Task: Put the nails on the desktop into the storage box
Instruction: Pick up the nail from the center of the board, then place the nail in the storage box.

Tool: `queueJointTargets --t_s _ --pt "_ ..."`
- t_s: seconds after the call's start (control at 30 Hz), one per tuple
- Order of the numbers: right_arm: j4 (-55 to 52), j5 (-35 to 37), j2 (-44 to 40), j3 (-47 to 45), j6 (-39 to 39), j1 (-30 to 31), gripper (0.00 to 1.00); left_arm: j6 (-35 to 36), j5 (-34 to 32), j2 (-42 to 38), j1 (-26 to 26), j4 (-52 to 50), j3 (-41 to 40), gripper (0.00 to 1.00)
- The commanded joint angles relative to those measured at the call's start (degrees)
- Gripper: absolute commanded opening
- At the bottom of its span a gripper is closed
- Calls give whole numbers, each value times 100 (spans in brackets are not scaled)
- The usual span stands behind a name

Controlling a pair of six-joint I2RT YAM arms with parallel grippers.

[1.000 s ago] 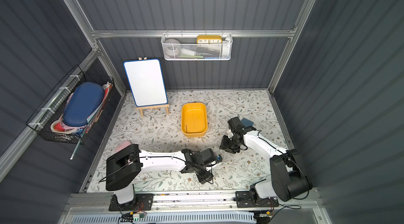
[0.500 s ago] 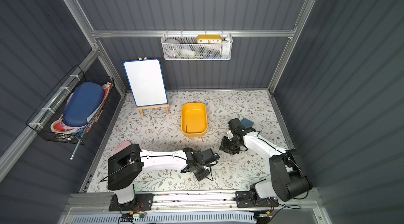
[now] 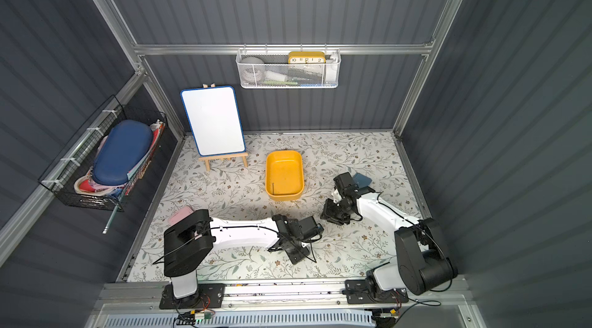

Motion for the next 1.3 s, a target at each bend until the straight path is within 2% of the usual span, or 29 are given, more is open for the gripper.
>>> queueJointTargets --t_s 0.0,0.2,0.33,0.47,0.6,0.73,0.83,1.03,1.27 --pt "-24 9 -119 8 58 -91 34 -300 326 179 -28 -362 391 0" --pt "-193 48 -310 1 -31 -472 33 -630 385 33 106 -637 1282 0" --pt "-338 -4 -467 -10 -97 -974 32 -883 356 -229 519 -913 1802 0" --pt "-426 -54 -475 63 -167 -1311 32 -1130 305 -369 1469 -1100 2342 0" --pt "-449 -190 -359 139 -221 -1351 32 -1237 775 -344 2579 -592 2472 0" --pt "-401 -234 -288 118 -237 -1354 31 -1448 1124 -149 3338 -21 2403 0" --pt "-386 -277 -239 104 -277 -1354 31 -1610 1231 62 3612 290 2271 0" --pt "-334 -305 -183 87 -329 -1354 31 -1746 1187 627 3790 428 2237 0" --pt "-334 -314 -152 78 -421 -1354 31 -2144 1112 824 3939 999 1429 0"
